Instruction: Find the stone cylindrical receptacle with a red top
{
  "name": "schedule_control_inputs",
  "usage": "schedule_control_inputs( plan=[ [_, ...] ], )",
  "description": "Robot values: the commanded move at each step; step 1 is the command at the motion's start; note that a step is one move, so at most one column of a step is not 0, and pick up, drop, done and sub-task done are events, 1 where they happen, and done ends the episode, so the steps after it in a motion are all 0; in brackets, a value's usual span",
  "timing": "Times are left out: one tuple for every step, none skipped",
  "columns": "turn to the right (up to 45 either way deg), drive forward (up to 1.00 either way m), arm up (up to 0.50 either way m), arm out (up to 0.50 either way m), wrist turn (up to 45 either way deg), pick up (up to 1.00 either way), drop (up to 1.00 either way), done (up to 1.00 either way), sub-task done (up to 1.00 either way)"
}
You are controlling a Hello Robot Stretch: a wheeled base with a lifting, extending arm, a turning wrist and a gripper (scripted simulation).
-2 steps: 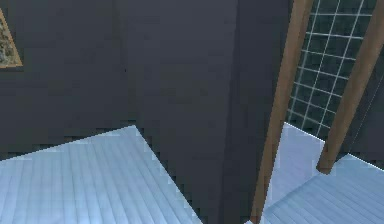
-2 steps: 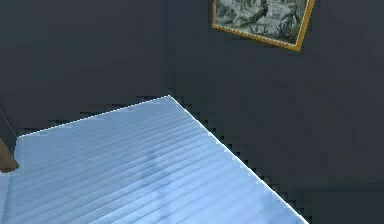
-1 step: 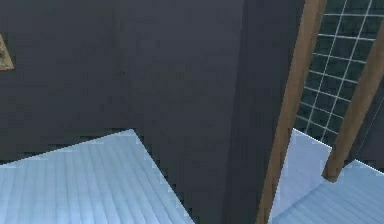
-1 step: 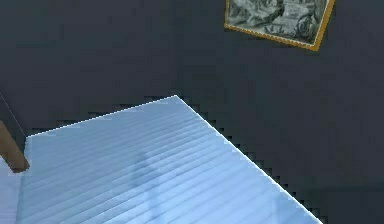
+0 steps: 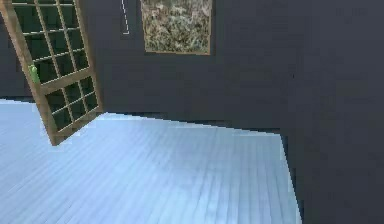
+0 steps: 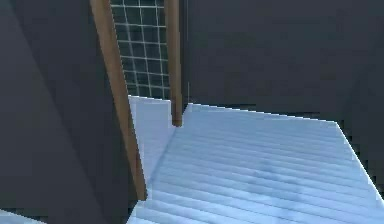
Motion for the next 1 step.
schedule_control_inputs(
  plan=[
    [-45.0,0.0,0.0,0.0,0.0,0.0,0.0,0.0,0.0]
  ],
)
